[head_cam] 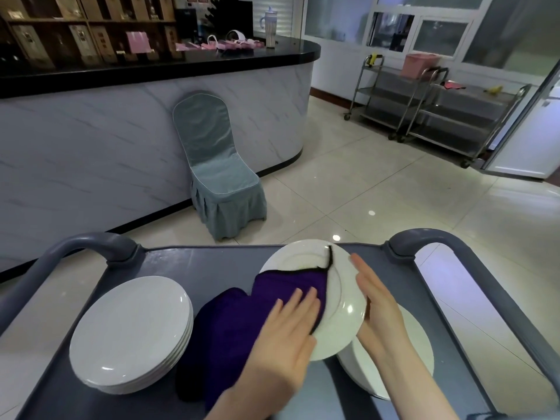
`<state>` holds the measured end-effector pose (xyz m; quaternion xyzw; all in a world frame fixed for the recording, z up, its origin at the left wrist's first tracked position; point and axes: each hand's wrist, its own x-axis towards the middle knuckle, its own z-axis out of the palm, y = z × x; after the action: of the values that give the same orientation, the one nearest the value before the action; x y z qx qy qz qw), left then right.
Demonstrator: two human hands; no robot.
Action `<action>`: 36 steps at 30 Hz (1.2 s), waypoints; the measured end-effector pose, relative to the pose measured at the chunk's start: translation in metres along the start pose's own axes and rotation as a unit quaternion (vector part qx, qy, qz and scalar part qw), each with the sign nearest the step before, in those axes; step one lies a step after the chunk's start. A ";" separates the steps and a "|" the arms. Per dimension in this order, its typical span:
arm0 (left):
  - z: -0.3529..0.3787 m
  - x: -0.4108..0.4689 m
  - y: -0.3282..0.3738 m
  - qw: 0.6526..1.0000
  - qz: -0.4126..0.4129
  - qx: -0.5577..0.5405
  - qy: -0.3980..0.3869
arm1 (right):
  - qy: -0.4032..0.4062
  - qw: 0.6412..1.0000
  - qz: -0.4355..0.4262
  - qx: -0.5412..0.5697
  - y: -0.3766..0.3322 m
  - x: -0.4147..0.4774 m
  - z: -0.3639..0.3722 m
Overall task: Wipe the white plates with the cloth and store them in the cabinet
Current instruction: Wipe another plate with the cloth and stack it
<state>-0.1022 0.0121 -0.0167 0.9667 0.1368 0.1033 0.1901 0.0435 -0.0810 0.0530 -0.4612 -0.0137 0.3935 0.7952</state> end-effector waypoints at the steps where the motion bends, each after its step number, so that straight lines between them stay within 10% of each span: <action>1: 0.005 0.002 0.004 1.000 0.013 0.011 0.003 | -0.003 1.000 0.008 0.004 0.006 -0.001 -0.001; 11: 0.005 0.004 -0.045 0.983 -0.172 -0.068 -0.011 | 0.010 0.975 -0.091 -0.205 0.009 -0.005 -0.001; 16: -0.019 -0.007 -0.051 0.900 -0.303 -0.280 0.139 | -0.063 0.862 -0.246 -0.439 0.016 -0.007 0.018; 21: -0.070 0.000 -0.034 0.672 -0.344 -0.629 0.189 | -0.233 0.689 -0.390 -0.565 0.053 -0.019 0.040; 25: -0.092 -0.016 -0.041 0.654 -0.357 -0.629 0.220 | -0.369 0.546 -0.398 -0.638 0.077 -0.021 0.051; 30: -0.088 -0.050 -0.076 0.621 -0.382 -0.621 0.286 | -0.453 0.622 -0.187 -0.610 0.090 -0.012 0.063; 36: -0.084 -0.090 -0.126 0.572 -0.422 -0.634 0.305 | -0.194 0.699 -0.162 -0.669 0.109 0.035 0.069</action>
<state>-0.2368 0.1252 -0.0033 0.3431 0.4790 0.3602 0.7232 -0.0254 0.0201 -0.0001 -0.7760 -0.5019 0.2264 0.3078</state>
